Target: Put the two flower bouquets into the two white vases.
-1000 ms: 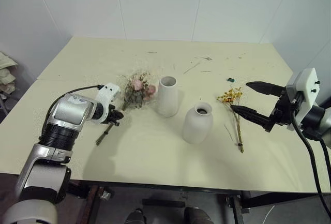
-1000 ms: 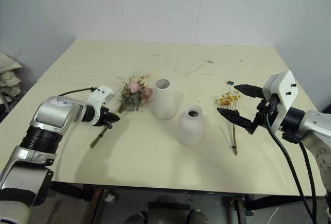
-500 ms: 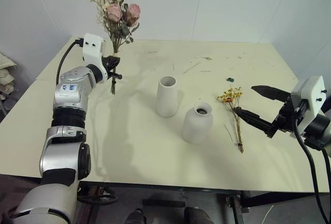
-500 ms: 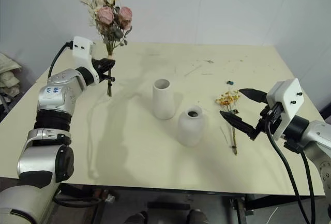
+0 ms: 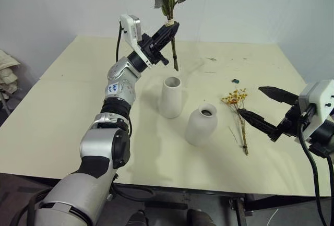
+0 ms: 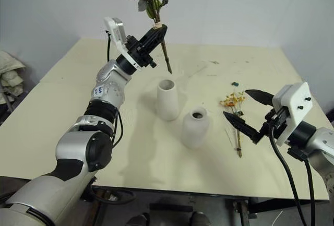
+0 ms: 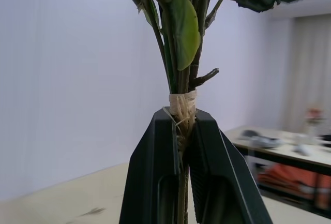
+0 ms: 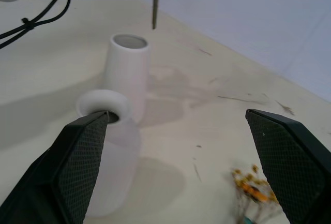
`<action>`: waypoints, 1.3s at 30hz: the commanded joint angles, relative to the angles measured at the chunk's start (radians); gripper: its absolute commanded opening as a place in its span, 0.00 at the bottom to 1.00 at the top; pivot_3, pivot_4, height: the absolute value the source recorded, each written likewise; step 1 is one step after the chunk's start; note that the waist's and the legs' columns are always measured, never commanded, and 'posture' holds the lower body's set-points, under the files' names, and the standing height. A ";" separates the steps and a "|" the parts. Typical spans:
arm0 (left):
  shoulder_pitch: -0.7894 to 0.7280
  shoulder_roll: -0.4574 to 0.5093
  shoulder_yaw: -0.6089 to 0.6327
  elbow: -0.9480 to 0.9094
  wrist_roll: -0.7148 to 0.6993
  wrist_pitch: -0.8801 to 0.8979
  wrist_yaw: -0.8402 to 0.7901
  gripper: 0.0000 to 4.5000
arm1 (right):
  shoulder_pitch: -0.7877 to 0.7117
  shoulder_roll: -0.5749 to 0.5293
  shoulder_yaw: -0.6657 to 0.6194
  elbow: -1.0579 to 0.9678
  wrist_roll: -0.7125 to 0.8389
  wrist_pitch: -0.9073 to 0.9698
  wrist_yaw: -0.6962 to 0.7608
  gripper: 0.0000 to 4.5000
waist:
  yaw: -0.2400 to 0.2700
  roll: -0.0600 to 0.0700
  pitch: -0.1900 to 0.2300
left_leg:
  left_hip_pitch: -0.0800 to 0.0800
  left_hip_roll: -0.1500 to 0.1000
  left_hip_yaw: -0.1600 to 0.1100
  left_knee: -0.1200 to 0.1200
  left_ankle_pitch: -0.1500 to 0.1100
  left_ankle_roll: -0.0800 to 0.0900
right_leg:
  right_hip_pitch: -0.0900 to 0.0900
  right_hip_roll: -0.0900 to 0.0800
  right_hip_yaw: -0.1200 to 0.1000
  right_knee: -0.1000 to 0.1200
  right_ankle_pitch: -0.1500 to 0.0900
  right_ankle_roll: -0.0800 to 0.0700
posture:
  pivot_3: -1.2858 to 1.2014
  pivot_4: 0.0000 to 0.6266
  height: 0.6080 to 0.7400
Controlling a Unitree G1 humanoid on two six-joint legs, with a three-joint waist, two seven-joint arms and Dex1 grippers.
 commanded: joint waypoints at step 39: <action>0.028 0.096 -0.067 -0.153 0.034 0.143 -0.040 0.00 | 0.128 0.023 -0.115 -0.131 0.065 0.015 -0.113 1.00 | 0.004 0.000 0.000 | 0.000 0.000 0.001 0.002 0.000 0.000 | 0.001 0.001 0.002 0.000 0.000 0.000 | 0.52 0.24 1.00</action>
